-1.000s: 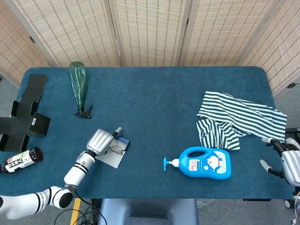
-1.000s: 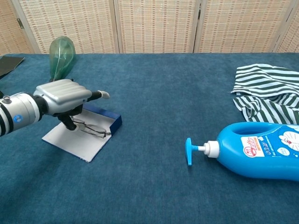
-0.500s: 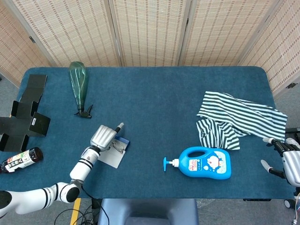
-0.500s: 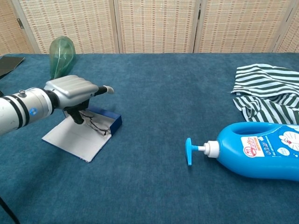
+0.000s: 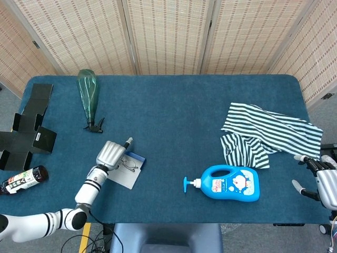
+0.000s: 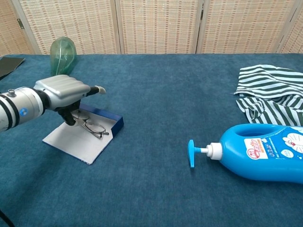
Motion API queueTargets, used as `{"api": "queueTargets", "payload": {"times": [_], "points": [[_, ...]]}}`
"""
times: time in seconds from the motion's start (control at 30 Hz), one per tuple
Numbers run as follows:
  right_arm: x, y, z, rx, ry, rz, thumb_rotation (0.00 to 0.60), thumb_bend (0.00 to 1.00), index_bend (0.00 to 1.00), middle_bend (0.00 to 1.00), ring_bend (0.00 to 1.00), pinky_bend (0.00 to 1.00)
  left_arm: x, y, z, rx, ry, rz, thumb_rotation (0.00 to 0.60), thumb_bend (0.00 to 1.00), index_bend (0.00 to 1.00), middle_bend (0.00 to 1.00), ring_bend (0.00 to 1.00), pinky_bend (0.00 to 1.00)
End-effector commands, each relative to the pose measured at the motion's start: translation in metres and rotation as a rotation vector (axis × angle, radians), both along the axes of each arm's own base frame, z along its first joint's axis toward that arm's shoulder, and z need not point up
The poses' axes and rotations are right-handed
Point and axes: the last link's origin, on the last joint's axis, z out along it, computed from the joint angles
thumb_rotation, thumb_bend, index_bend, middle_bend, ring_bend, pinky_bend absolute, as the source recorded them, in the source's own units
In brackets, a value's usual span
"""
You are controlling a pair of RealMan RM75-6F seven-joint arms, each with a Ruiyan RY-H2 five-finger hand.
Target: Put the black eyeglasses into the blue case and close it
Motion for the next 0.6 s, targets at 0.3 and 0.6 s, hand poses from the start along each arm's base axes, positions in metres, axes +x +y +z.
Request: {"api": "queueTargets", "payload": {"times": [0.3,0.6], "points": [[-0.001,0.001,0.002,-0.007,-0.001,0.001,0.6,0.24,0.26,0.39,0.45,0.39,0.004,0.006,-0.009,-0.012,-0.003,0.027,0.6,0.35,0.06,0.99,0.99,1.0],[-0.004,0.003,0.003,-0.009,-0.002,-0.01,0.6,0.24,0.26,0.39,0.45,0.39,0.013,0.02,-0.014,0.006,-0.03,0.056,0.6,0.35,0.06,0.99,0.99,1.0]]}}
